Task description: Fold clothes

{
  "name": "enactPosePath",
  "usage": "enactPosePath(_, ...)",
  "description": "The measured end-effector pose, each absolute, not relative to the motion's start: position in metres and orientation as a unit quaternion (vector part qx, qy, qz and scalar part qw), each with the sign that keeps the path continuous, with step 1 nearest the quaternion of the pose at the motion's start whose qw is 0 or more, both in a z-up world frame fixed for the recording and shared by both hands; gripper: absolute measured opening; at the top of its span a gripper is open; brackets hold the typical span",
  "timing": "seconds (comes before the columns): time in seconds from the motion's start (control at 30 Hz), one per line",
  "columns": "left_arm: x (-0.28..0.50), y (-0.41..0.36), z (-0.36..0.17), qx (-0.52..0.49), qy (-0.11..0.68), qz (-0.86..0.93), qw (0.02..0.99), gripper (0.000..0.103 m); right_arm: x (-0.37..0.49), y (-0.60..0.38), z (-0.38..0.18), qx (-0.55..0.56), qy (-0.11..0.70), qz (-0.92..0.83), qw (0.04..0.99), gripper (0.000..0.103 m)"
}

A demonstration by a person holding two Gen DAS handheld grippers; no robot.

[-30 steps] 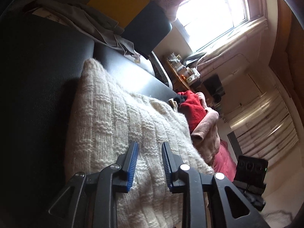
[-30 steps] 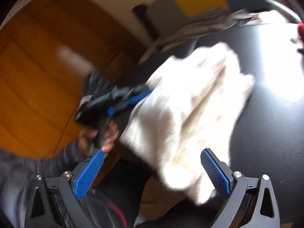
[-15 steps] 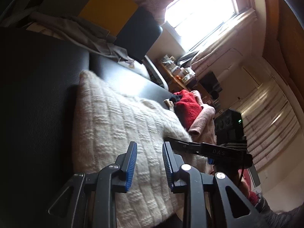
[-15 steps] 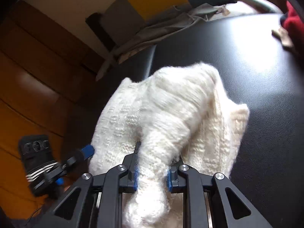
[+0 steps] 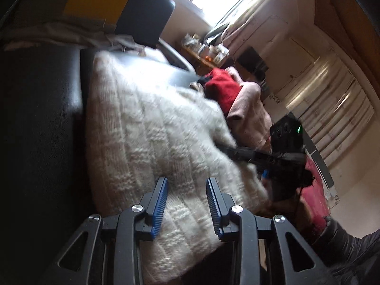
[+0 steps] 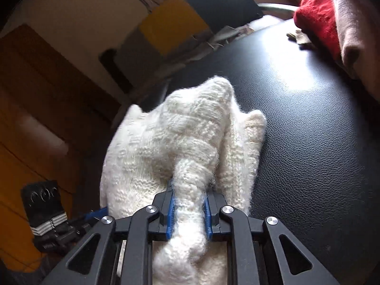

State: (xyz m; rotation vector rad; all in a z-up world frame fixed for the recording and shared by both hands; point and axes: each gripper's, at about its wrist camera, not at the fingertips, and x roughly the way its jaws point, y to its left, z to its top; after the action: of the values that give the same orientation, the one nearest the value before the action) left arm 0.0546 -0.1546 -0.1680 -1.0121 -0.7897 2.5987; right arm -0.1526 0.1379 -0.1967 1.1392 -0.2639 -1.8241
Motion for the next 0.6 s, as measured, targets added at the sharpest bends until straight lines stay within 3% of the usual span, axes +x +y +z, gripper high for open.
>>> enactPosePath(0.13,0.047,-0.168,-0.150,-0.332,-0.253,0.905,0.085,0.034,-0.152,0.137,-0.188,0.456,-0.086,-0.753,0.466,0.024)
enactPosePath(0.2,0.038,-0.180,-0.145,-0.335,-0.253,0.905,0.071,0.034,-0.142,0.139,-0.164,0.425,-0.034,-0.785,0.449,0.051)
enactPosePath(0.27,0.029,-0.189,-0.140,-0.335,-0.246,0.908,0.057,0.035,-0.126,0.146,-0.133,0.376,0.023,-0.816,0.438,0.066)
enactPosePath(0.4,0.005,-0.204,-0.129,-0.339,-0.204,0.918,0.030,0.036,-0.097,0.133,-0.101,0.317,0.071,-0.814,0.481,0.067)
enactPosePath(0.6,-0.056,-0.218,-0.127,-0.377,-0.155,0.913,-0.002,0.044,-0.065,0.098,-0.132,0.322,0.184,-0.782,0.501,0.066)
